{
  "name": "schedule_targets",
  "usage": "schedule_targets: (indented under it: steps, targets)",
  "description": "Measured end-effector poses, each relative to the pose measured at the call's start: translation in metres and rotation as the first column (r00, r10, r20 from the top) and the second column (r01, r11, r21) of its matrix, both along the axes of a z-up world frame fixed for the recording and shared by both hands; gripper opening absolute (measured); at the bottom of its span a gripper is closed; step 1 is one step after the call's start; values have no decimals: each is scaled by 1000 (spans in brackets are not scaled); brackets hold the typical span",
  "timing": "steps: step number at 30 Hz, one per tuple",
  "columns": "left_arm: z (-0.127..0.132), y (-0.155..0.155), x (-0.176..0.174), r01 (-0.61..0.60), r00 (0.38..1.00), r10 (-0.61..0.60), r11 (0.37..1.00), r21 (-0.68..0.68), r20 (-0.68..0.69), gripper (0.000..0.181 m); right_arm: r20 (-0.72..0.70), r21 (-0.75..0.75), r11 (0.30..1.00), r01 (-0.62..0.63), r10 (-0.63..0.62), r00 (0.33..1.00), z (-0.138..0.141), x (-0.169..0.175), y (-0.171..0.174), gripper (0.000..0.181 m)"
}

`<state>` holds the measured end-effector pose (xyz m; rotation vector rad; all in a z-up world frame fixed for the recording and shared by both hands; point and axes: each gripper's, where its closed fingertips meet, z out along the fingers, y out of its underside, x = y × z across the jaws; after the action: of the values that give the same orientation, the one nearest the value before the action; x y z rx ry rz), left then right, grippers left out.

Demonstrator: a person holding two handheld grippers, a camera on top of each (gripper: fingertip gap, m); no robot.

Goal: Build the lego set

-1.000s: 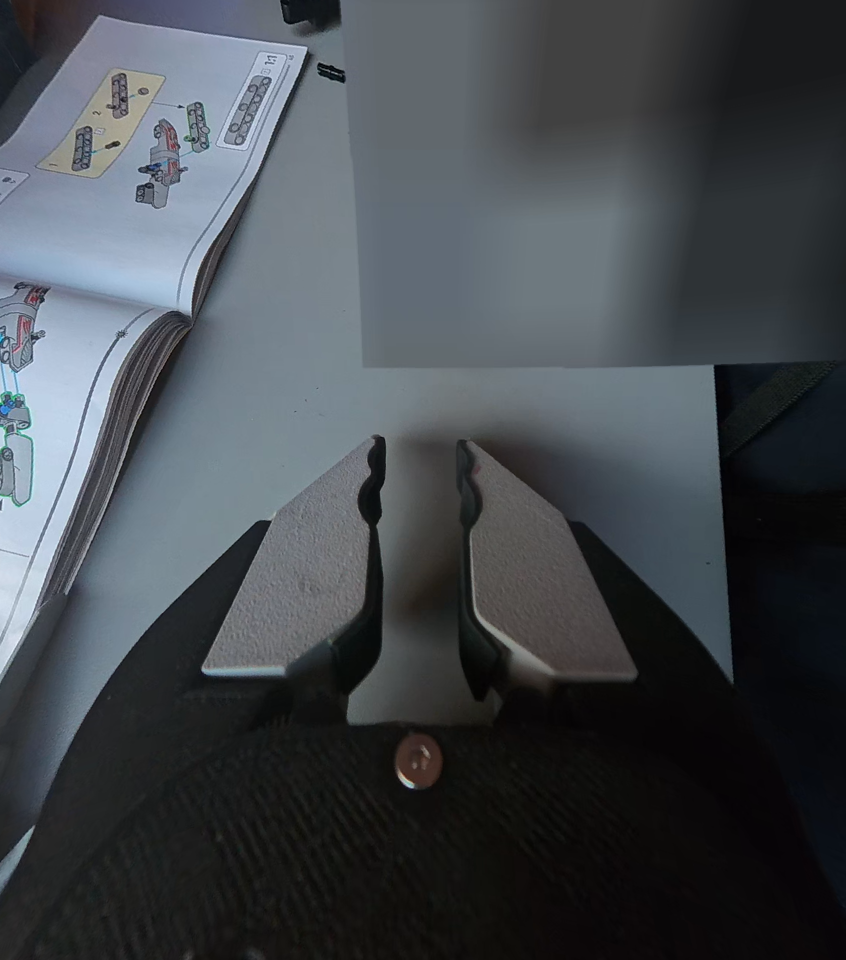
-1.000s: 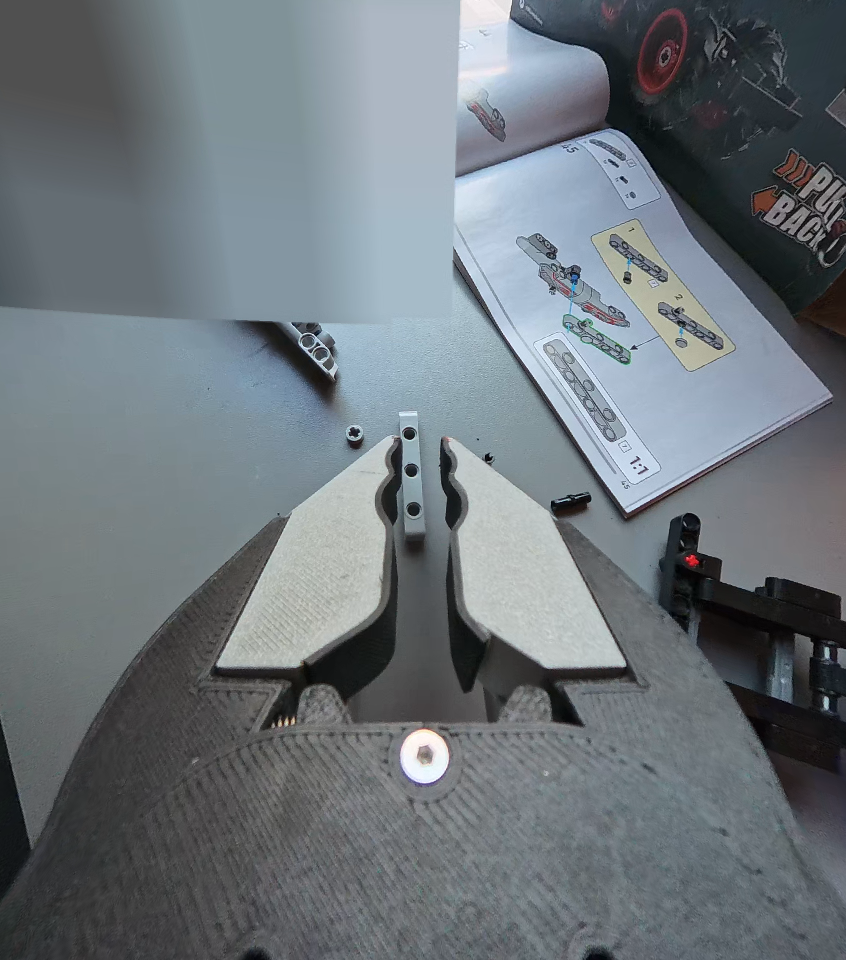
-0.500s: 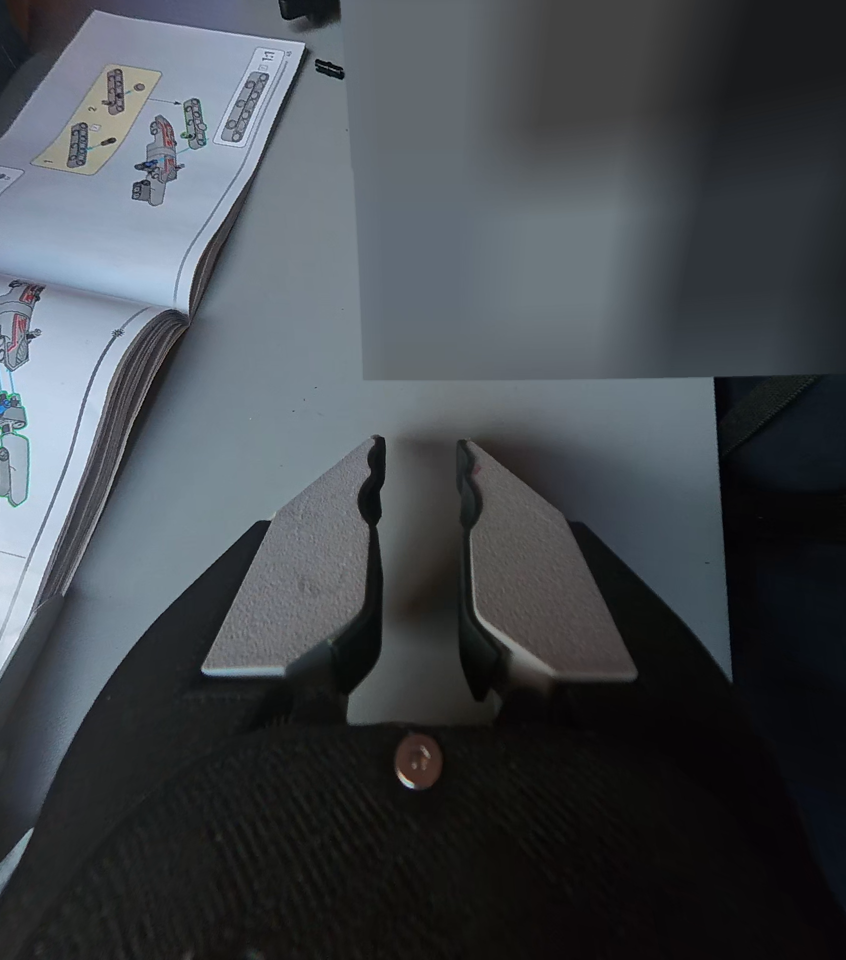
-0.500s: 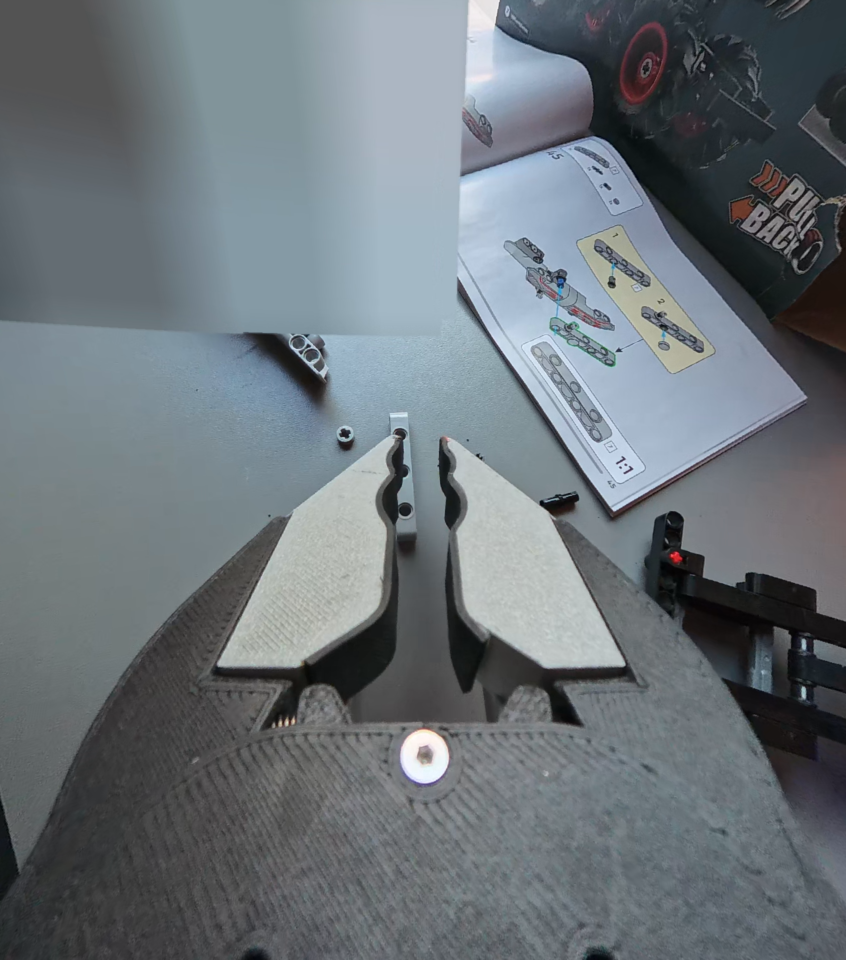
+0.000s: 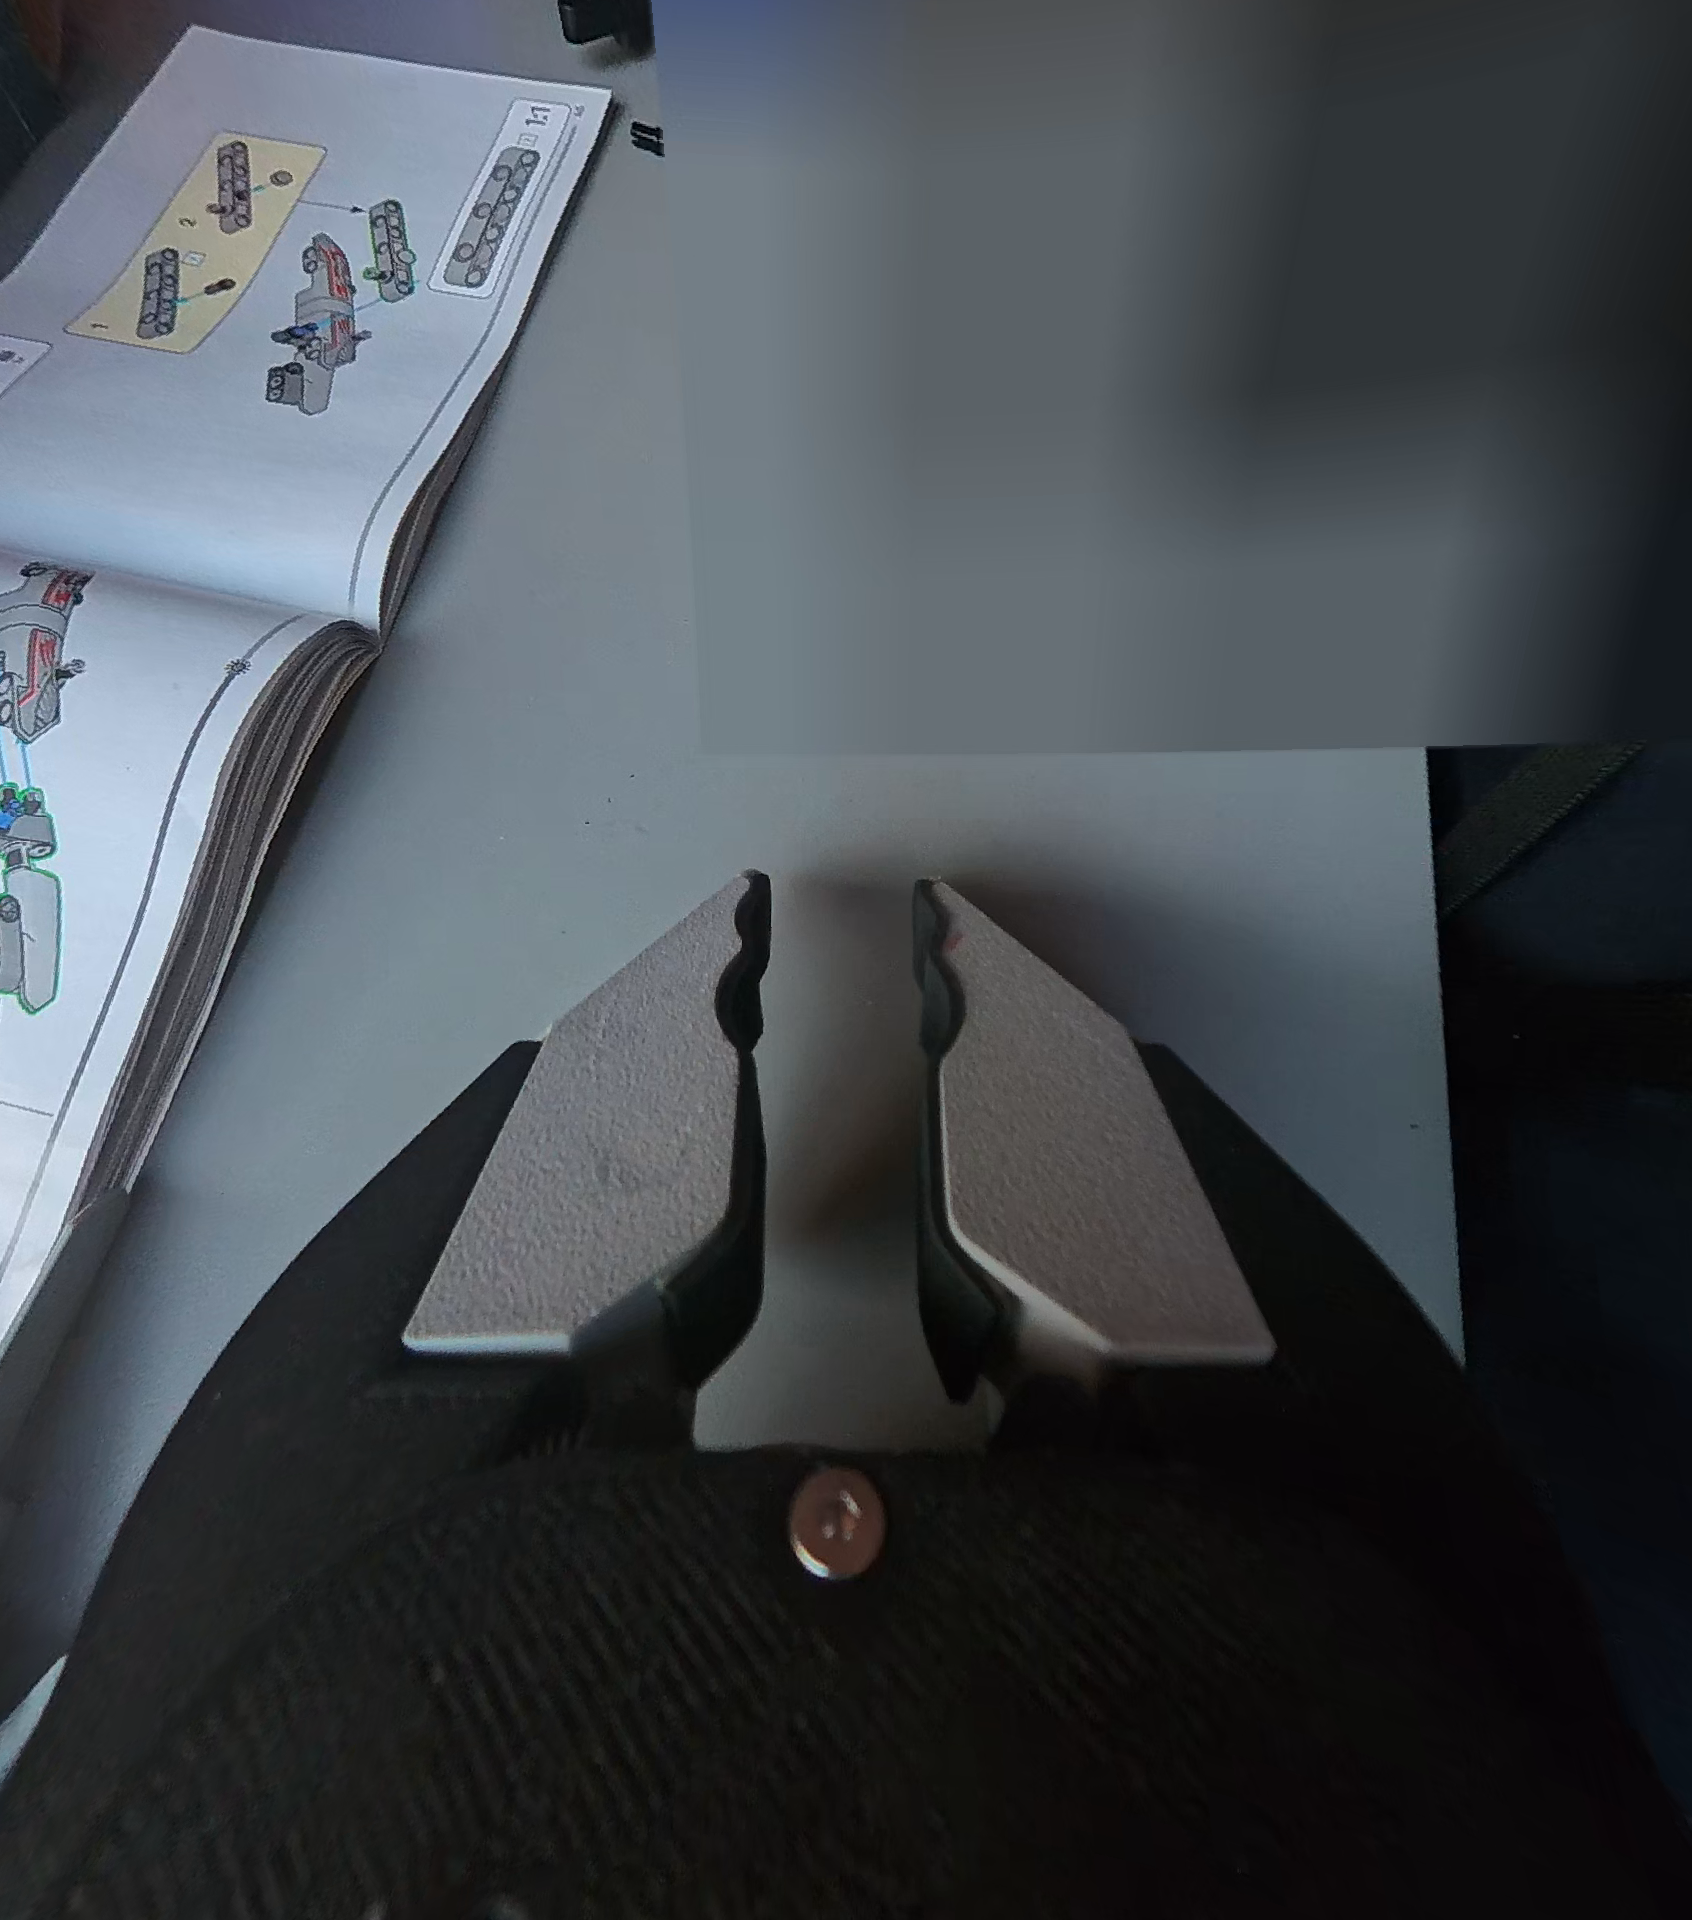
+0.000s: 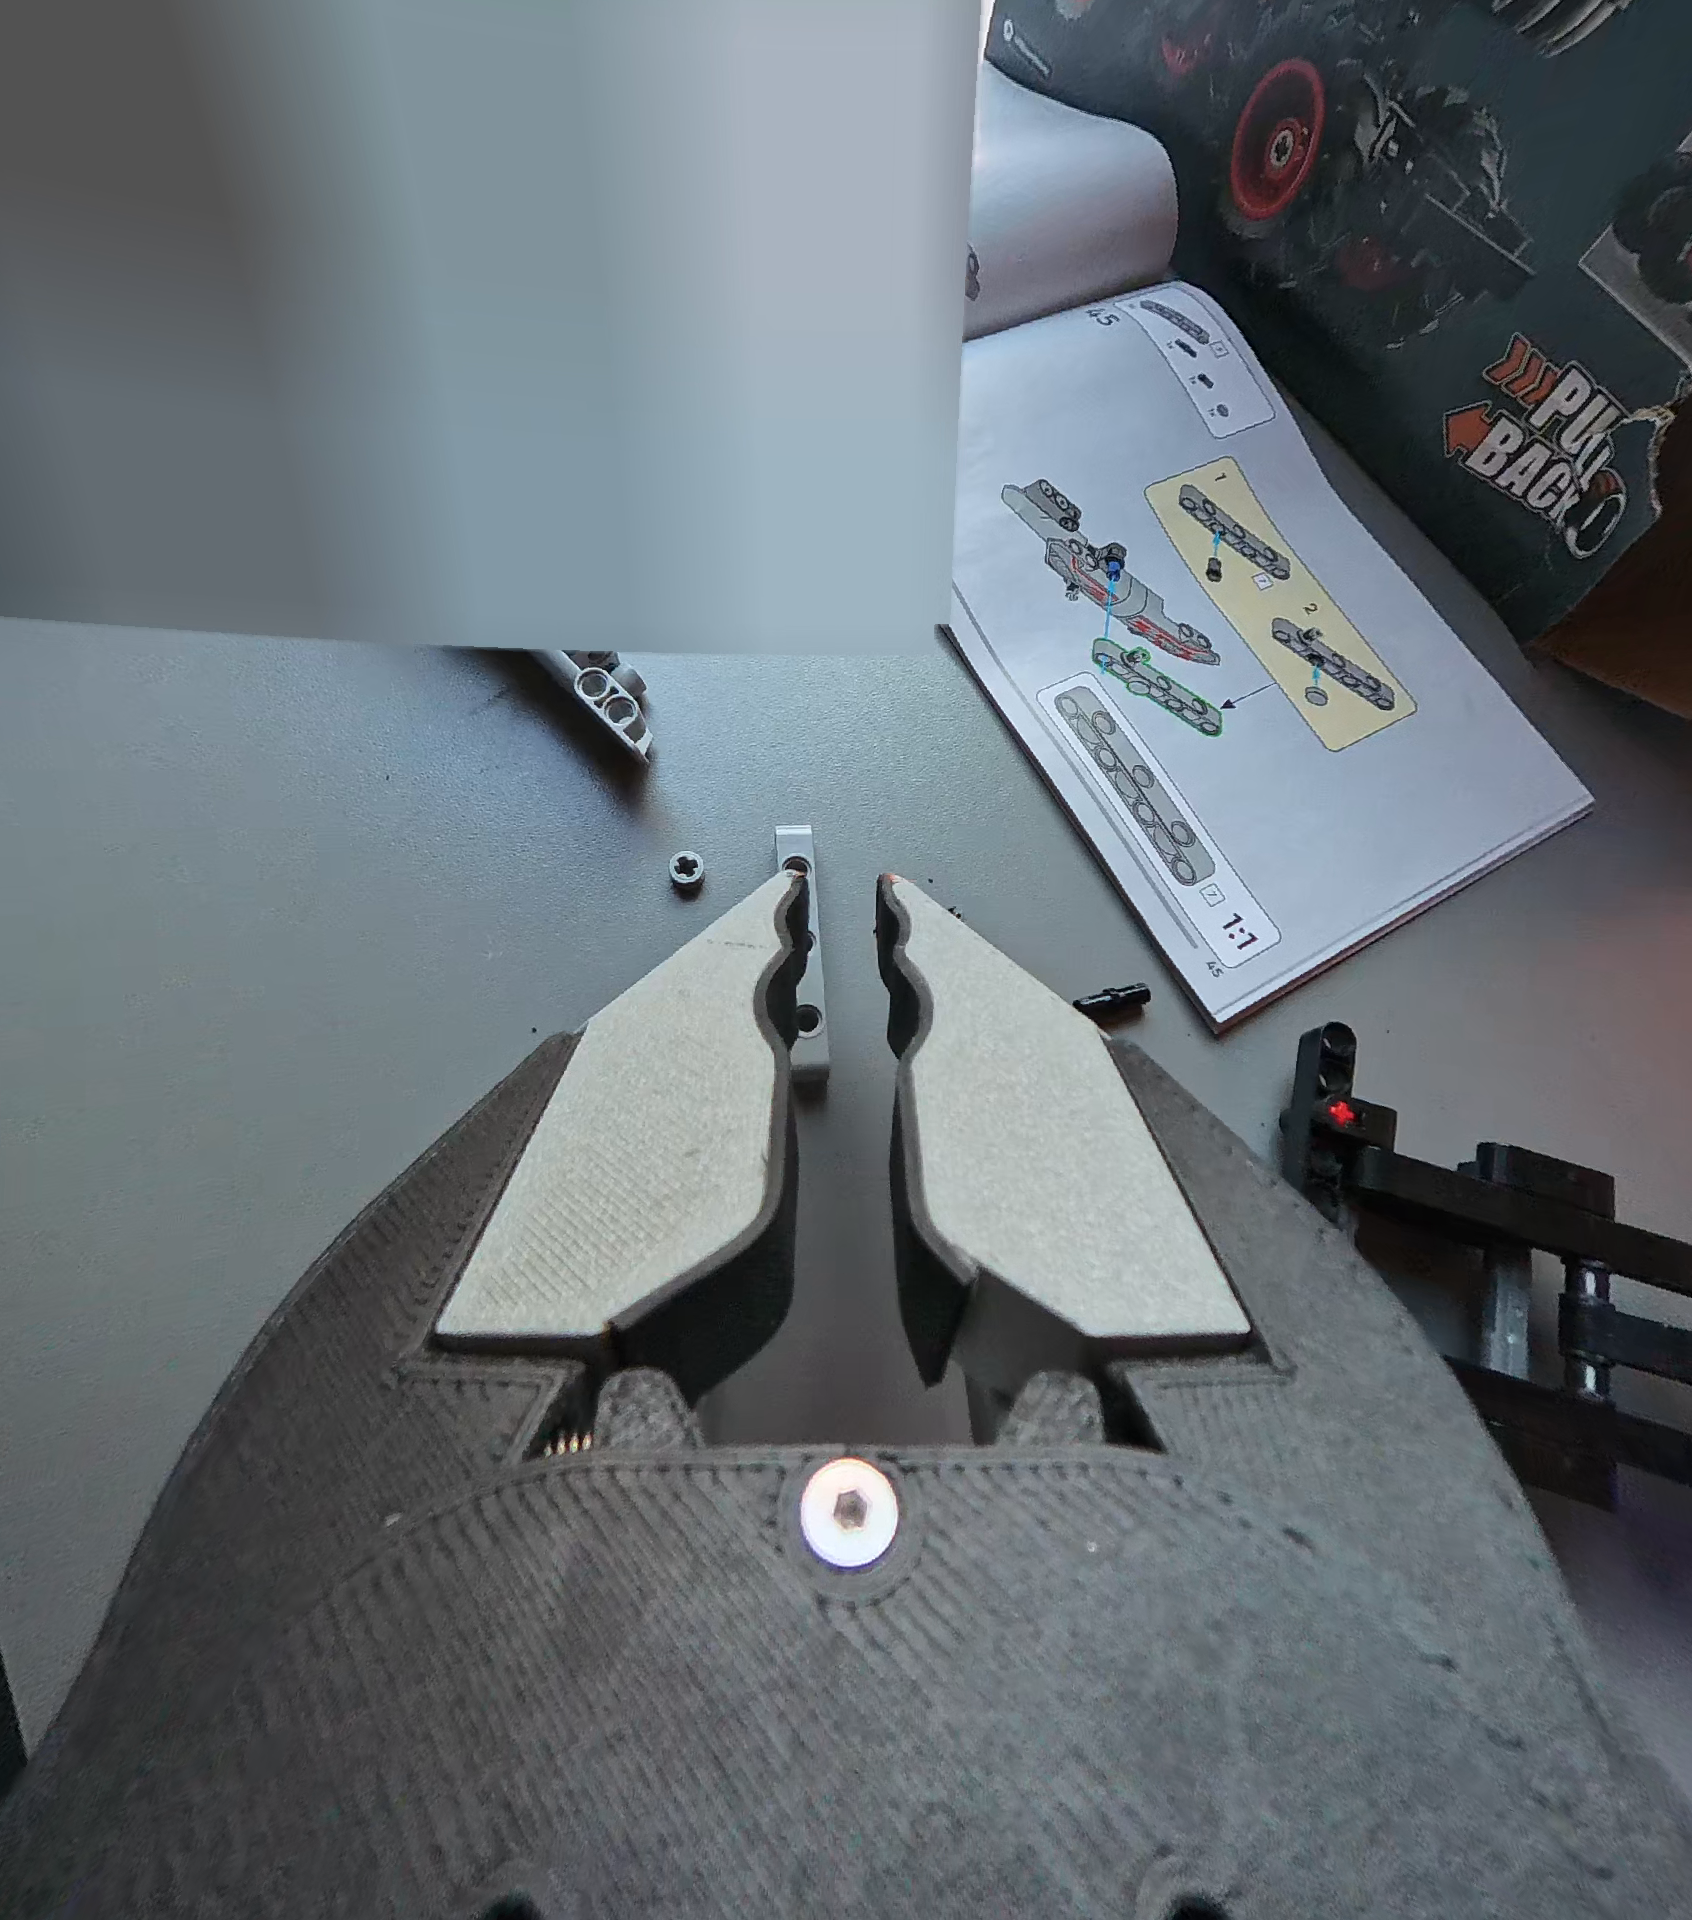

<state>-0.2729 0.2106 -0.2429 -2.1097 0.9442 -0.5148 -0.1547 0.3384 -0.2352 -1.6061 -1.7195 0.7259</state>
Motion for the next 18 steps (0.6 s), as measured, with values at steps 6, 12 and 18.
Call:
schedule_targets:
  steps: [6,12,18]
  targets:
    - [0,0,0,-1,1000,1,1000,1,2,24,-23,5,1000,20,-20,1000,5,1,4,9]
    - [0,0,0,-1,1000,1,1000,3,1,24,-68,-18,994,105,-106,992,13,5,20,9]
    - [1,0,0,-1,1000,1,1000,2,2,24,-102,-45,989,138,-142,985,19,8,26,7]
